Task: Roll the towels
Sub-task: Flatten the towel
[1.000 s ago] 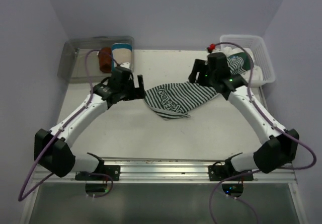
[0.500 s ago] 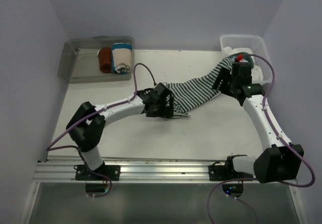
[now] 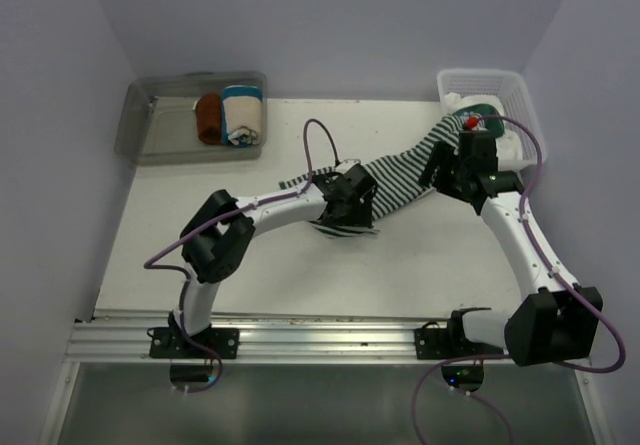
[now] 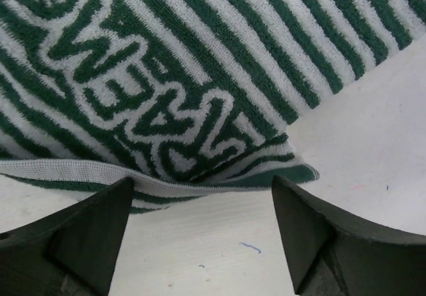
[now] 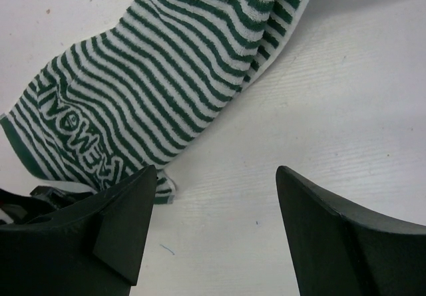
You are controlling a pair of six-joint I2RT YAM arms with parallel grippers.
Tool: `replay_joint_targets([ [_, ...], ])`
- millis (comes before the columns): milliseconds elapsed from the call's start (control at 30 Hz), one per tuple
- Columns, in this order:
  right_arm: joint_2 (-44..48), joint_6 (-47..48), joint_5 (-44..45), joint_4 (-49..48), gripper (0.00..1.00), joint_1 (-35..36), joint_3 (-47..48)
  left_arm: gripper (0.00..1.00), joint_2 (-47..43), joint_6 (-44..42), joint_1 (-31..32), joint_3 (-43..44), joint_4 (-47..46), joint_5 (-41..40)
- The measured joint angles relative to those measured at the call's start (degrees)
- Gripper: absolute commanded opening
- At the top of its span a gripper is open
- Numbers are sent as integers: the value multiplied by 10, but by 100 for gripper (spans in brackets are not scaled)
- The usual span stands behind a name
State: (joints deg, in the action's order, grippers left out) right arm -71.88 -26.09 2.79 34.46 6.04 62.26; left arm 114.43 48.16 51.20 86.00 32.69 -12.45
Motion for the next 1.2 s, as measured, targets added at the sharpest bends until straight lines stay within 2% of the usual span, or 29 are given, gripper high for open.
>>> replay_joint_targets([
  [100, 1, 0, -4, 0, 77, 0, -3, 53, 30, 6, 2, 22, 12, -4],
  [133, 2, 0, -4, 0, 77, 0, -4, 39, 35, 6, 2, 23, 17, -5],
  [167, 3, 0, -5, 0, 77, 0, -5, 30, 36, 8, 2, 23, 22, -7],
  [200, 4, 0, -5, 0, 77, 0, -5, 10, 36, 4, 2, 24, 31, -10],
  [233, 5, 0, -5, 0, 77, 0, -5, 0, 34, 7, 2, 24, 35, -13],
  [433, 8, 0, -5, 0, 77, 0, -5, 0, -14, -23, 2, 32, 67, -43],
  [700, 7, 2, 1, 0, 78, 0, -5, 0, -193, -54, -33, 12, 64, -55],
  [733, 7, 2, 1, 0, 79, 0, -5, 4, -205, -58, -39, 10, 64, -59],
  [767, 6, 2, 3, 0, 80, 0, -5, 13, -210, -61, -43, 10, 62, -61],
  [833, 6, 2, 6, 0, 85, 0, -5, 47, -201, -76, -41, 12, 60, -68],
  [900, 5, 3, 8, 0, 85, -2, -6, 65, -170, -83, -29, 19, 63, -71],
  [933, 5, 3, 7, 0, 86, -7, -6, 71, -147, -89, -22, 24, 63, -71],
  [1033, 5, 5, 0, -1, 86, -42, -13, 79, -77, -100, 0, 30, 65, -61],
  [1133, 6, 5, -9, -2, 86, -92, -29, 80, -24, -113, 15, 35, 72, -47],
  [1200, 6, 5, -9, -1, 86, -110, -39, 78, 5, -120, 24, 51, 78, -43],
])
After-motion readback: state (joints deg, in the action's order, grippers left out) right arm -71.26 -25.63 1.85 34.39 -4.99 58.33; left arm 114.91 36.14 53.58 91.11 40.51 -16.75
